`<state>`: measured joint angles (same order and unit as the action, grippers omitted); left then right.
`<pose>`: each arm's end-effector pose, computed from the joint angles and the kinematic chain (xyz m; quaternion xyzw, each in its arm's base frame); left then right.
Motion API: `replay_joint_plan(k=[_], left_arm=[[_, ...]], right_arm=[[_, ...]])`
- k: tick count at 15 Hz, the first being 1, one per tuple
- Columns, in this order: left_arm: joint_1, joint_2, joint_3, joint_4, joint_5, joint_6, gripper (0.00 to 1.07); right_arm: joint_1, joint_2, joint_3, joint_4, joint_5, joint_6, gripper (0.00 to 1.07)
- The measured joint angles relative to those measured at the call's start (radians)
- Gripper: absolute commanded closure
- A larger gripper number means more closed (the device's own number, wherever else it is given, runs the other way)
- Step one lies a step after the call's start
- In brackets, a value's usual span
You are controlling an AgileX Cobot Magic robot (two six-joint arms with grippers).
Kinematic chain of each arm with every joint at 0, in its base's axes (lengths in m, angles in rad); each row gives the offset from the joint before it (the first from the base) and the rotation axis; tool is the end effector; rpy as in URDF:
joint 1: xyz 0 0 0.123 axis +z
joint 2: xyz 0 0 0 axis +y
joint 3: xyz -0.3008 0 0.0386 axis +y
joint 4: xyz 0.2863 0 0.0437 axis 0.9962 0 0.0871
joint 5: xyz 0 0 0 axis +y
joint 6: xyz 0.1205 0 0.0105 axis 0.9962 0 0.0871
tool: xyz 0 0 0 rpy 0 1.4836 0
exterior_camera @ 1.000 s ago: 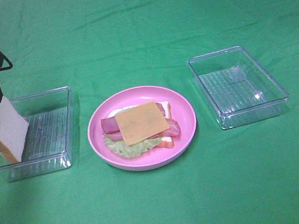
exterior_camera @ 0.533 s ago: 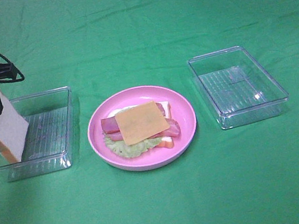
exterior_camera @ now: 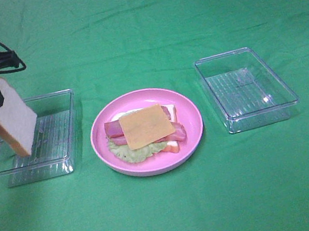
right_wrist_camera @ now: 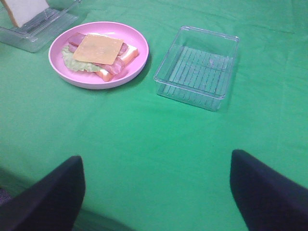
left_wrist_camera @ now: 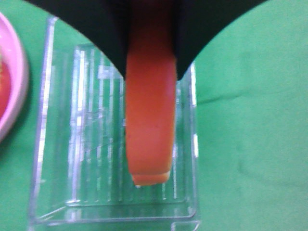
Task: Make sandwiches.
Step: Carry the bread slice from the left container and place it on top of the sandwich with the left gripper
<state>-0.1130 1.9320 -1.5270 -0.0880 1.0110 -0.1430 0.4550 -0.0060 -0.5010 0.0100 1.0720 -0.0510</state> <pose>0.4479 -0.0599 0.2010 -0.0336 0.9913 -0.0549 0.1145 0.0314 0.0165 0.2814 -0.2141 0.8271 0.1092 0.5081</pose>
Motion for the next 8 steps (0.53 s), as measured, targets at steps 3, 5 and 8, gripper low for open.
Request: replay_joint_plan(k=[3,5,8], left_arm=[[0.000,-0.089,-0.013,-0.213,-0.045,0.136,1.07],[0.000,-0.109,-0.015,-0.358,-0.067,0.238,1.07],[0.000,-0.086,-0.016,-0.627,-0.066,0.432,1.07]], right_arm=[[0.000,0.000,0.000,0.000,0.000,0.000,0.29],[0.000,0.000,0.000,0.000,0.000,0.000,0.29],[0.000,0.000,0.000,-0.001,0.000,0.000,0.29]])
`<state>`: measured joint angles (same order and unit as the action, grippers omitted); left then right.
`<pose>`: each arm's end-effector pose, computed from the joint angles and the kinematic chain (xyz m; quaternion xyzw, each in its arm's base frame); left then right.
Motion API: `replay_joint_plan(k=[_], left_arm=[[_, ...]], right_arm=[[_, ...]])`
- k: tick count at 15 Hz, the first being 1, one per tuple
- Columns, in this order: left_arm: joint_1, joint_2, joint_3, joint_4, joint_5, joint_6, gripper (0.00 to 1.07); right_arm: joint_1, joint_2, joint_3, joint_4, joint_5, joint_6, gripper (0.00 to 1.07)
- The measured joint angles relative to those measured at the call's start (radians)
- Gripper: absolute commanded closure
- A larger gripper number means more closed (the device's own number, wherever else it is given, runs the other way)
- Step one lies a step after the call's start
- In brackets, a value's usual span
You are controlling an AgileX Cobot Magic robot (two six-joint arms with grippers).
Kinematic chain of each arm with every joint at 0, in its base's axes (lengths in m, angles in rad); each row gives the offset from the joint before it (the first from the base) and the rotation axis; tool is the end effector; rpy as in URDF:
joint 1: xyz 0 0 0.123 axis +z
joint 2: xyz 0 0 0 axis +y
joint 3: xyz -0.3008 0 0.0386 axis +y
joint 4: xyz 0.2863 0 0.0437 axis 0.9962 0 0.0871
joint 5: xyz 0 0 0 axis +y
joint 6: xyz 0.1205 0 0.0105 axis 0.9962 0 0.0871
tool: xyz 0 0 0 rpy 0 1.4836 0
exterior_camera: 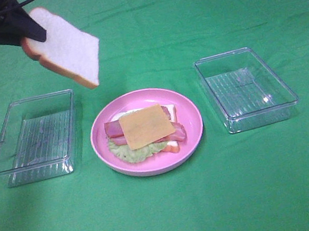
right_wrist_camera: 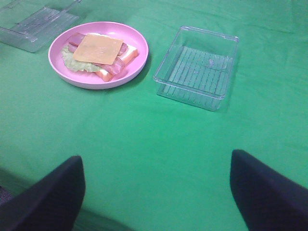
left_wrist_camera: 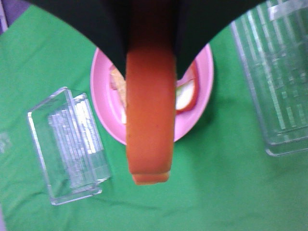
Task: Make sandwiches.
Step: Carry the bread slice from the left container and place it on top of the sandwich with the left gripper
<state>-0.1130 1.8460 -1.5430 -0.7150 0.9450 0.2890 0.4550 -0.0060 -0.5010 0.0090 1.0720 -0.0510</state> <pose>0.4483 -0.1156 0.2708 0.0430 0.9272 -0.3014 0.2180 0.0314 0.0164 0.2814 -0.2141 0.8271 0.1087 0.5082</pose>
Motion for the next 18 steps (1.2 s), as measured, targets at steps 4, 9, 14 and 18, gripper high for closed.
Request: replay_joint_plan(k=[4,9,14,18], left_arm=[[-0.052,0.122,0.000,-0.222,0.027,0.137,1.07],[-0.149,0.225,0.000,-0.230,0.027,0.147,1.07],[-0.173,0.293,0.000,-0.249,0.015,0.108,1.07],[-0.177,0.298,0.000,-0.247,-0.018,0.073,1.07]], right_arm=[[0.000,0.000,0.000,-0.001,-0.001,0.000,0.29],[0.000,0.000,0.000,-0.001,-0.001,0.000,0.29],[0.000,0.000,0.000,-0.001,-0.001,0.000,0.29],[0.000,0.000,0.000,-0.001,-0.001,0.000,0.29]])
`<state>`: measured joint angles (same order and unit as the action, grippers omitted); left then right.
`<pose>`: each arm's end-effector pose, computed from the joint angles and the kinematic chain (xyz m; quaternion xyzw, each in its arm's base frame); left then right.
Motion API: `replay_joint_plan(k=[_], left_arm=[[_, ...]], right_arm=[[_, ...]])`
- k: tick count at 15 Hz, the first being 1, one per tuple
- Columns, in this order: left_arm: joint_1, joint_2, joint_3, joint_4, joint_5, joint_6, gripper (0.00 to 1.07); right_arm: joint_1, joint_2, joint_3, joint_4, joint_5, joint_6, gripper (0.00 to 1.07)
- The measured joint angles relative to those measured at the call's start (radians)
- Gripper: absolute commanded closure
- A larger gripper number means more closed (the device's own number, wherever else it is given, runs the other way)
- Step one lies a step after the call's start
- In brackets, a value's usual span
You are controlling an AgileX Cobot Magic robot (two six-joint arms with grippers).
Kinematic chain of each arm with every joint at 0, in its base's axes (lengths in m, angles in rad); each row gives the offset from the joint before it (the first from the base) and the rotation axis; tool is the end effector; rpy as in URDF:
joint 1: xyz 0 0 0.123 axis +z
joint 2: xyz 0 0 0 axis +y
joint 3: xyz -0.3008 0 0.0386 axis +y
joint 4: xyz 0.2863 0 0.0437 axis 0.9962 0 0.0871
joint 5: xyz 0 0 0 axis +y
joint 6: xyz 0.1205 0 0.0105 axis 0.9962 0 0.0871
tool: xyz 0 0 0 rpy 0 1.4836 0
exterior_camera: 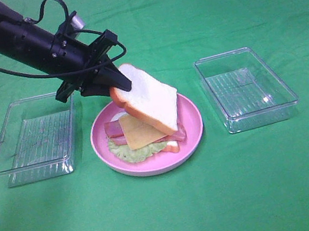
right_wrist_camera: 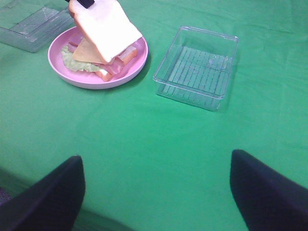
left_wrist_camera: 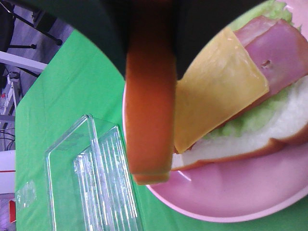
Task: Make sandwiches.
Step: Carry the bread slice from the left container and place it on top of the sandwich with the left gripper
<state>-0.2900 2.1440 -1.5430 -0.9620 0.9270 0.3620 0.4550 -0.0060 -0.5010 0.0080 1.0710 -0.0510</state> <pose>0.4492 -0.2169 0.1451 0.0436 0.9191 -0.3850 0.0715 0.0315 0.0164 0.2815 -0.2140 0.8268 0.1083 0.5087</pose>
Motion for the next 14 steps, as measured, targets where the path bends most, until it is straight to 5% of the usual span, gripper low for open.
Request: replay_joint_plan(k=[10,13,14], left_arm=[[-0.020,0.030,0.000,0.040,-0.016,-0.056,1.07],[-0.020,0.030,0.000,0.100,-0.025,-0.138,1.05],[-0.020,0.030,0.000,0.112,-0.025,-0.144,0.97]], right_arm=[[0.000,0.000,0.000,0.000,0.000,0.000,0.29],[0.000,0.000,0.000,0.000,0.000,0.000,0.29],[0.000,0.000,0.000,0.000,0.000,0.000,0.29]])
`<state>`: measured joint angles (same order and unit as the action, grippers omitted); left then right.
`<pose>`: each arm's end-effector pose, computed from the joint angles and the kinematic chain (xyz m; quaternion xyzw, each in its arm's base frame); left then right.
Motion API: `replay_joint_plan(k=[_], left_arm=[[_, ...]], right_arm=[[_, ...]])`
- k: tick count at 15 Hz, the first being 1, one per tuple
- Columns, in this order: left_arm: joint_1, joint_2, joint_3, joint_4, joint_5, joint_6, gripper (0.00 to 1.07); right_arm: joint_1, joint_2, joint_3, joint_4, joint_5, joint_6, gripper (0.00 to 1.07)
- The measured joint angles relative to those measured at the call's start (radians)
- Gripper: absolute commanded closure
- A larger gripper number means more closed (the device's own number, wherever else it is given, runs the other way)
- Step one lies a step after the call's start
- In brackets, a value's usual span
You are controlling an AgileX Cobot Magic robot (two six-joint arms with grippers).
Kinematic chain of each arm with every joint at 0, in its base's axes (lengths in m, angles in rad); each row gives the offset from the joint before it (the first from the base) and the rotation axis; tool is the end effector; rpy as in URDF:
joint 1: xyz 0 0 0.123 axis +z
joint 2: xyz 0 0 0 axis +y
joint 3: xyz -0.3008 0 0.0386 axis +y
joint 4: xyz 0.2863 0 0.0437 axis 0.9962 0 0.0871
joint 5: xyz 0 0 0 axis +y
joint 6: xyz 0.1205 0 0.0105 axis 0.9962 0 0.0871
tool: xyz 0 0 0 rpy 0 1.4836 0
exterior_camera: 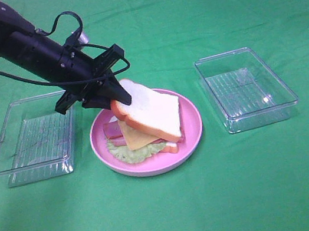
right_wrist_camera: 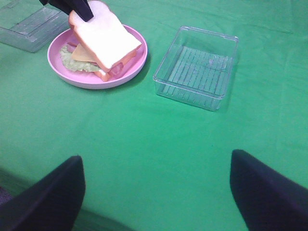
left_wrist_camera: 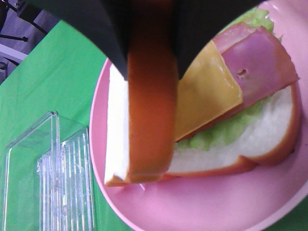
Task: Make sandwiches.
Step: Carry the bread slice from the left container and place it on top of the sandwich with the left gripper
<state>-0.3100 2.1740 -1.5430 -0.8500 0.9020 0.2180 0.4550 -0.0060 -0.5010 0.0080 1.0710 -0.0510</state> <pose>0.4460 -0.2177 0.1228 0.0105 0.9391 -0.3411 0.0413 0.0315 0.0164 0.2815 -0.2140 0.8268 0.1083 0.5087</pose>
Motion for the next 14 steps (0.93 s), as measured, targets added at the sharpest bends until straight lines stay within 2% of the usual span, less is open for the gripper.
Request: replay_joint_plan(k=[1,2,3,4,5,8,10,14], left_arm=[[0.000,0.000,0.000,0.007,0.000,-0.006,0.84],[0.000,0.000,0.000,0.009,0.000,-0.006,0.76],[0.000,0.000,0.000,0.018,0.000,-0.006,0.51],[0.000,0.000,0.000,0.027,0.000,-0.006,0.39],[0.000,0.000,0.000,0.032,0.000,-0.006,0.34],[0.000,-0.007,0.000,0.055,0.001,-0.003,0.34],[0.000,-0.037,0.000,0.123,0.015,-0.006,0.34],[0.000,-0.128,0.000,0.268,0.045,-0.052,0.34]], right_arm=[[0.000,0.000,0.000,0.000,0.000,0.000,0.29],[0.000,0.000,0.000,0.000,0.000,0.000,0.29],[0.000,0.000,0.000,0.000,0.000,0.000,0.29],[0.000,0.000,0.000,0.000,0.000,0.000,0.29],[0.000,0.000,0.000,0.000,0.000,0.000,0.29],[0.000,0.000,0.000,0.000,0.000,0.000,0.29],[0.000,0.000,0.000,0.000,0.000,0.000,0.29],[0.000,0.000,0.000,0.000,0.000,0.000,0.29]])
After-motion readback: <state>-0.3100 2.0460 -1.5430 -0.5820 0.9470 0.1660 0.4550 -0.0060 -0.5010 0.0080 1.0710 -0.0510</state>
